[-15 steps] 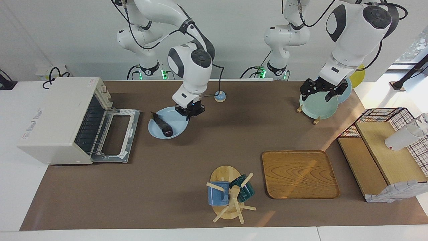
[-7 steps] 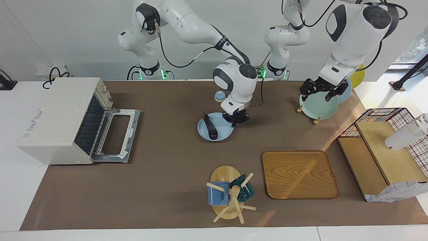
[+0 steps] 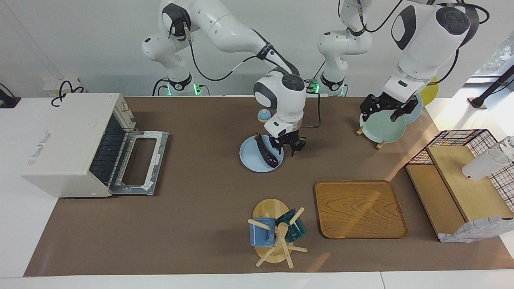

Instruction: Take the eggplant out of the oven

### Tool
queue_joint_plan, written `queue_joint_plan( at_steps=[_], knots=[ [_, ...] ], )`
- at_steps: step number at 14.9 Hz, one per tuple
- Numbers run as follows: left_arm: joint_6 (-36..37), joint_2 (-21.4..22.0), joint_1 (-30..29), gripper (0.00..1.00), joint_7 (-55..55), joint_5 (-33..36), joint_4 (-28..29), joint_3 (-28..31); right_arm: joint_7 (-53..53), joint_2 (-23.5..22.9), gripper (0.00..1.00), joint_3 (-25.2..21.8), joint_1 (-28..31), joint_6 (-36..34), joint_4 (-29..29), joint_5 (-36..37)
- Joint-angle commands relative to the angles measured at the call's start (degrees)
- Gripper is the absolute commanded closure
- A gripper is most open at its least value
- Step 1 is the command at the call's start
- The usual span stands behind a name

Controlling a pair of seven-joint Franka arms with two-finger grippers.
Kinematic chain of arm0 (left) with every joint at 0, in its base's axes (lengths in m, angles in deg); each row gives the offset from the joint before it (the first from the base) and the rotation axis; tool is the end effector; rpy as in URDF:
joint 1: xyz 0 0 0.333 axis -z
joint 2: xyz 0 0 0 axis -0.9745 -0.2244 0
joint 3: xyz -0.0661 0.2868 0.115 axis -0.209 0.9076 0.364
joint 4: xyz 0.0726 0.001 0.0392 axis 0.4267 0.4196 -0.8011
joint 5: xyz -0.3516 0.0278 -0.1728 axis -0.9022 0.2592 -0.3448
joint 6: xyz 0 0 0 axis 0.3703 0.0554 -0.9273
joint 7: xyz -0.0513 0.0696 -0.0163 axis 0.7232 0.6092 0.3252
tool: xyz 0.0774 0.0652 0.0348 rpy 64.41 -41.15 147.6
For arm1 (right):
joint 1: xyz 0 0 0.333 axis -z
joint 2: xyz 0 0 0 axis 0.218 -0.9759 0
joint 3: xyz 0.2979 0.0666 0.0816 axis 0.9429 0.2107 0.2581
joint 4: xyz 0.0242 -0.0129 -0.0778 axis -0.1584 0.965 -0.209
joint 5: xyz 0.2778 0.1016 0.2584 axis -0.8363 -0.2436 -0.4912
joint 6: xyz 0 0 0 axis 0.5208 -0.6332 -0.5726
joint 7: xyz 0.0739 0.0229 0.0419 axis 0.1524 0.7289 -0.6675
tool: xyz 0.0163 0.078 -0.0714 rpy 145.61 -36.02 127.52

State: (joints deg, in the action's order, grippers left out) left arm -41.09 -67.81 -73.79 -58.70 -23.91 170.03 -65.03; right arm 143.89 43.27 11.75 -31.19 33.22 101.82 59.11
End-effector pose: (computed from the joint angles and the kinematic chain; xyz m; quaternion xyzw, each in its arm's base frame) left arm 0.5442 -0.0885 0.5772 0.9985 -0.0481 -0.0256 0.0092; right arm 0.5176 0.4811 0.3441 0.9948 -0.0918 0.0442 0.0015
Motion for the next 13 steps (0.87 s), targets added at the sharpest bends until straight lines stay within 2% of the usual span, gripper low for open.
queue_joint_plan(
  at_steps=[1,3,5,8,10,13],
  knots=[
    [-0.39,0.92,-0.6,0.0,0.3,-0.23,0.69,-0.19,-8.55,4.51,0.61,0.3,4.3,-8.41,0.31,5.08],
    [-0.3,0.92,-0.6,0.0,0.21,-0.23,0.61,-0.19,-14.36,6.97,0.76,0.21,7.73,-14.21,1.01,5.71],
    [0.31,1.01,-0.6,0.0,0.03,-0.23,0.69,-0.19,-19.37,8.82,1.0,0.21,11.59,-19.66,2.5,7.89],
    [-0.48,0.92,-0.69,0.0,-0.14,-0.23,0.61,-0.28,-26.93,12.51,1.0,0.21,17.65,-19.35,10.12,10.98],
    [-0.74,0.92,0.01,0.0,-0.23,-0.23,0.78,-0.28,-28.71,14.45,1.0,0.21,22.58,-15.4,16.71,12.82],
    [-2.58,0.92,2.28,0.0,-3.03,-0.31,1.13,-0.98,-28.89,16.82,1.0,0.21,26.45,-7.76,26.38,15.98]
  ],
)
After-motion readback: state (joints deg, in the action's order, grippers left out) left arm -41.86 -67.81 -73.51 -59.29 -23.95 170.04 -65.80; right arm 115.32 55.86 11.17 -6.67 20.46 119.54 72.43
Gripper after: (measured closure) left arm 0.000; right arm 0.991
